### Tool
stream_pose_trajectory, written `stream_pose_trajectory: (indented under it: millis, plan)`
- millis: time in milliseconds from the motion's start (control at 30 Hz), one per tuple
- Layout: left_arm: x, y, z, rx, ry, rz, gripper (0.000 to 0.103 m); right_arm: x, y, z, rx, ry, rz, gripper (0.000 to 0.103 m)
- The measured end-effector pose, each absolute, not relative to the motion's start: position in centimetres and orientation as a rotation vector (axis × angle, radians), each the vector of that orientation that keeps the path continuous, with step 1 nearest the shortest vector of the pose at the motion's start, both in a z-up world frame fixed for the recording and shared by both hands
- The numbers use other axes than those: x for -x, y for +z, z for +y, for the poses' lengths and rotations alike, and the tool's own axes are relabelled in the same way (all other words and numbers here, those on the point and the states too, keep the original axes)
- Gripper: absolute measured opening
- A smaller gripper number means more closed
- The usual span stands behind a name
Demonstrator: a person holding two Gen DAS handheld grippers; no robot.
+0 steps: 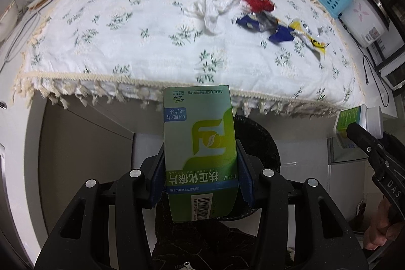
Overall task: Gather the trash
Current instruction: 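Carry the green box and white bottle over the black trash bin with both grippers, then open the left gripper to drop the green box while the right gripper drops the bottle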
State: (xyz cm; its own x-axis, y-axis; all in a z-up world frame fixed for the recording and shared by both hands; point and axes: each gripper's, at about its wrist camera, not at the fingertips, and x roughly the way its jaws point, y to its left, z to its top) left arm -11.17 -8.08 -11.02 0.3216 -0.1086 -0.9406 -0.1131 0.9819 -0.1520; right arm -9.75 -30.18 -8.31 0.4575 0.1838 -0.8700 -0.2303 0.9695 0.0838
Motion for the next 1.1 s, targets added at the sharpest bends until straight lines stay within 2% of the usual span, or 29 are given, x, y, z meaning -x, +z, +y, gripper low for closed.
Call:
stream_pose_trajectory:
  millis: [633, 1100]
  plan:
    - [12.1, -20.1, -11.4, 0.157, -0.039, 1.322, 0.047, 10.4, -17.5, -31.6, 0.031, 0.204, 1.161, 0.049]
    - [12.5, -25.6, -15.6, 0.117, -0.105, 1.395, 0.047, 11.9, -21.6, -34.9, 0.021, 0.142, 1.238, 0.049]
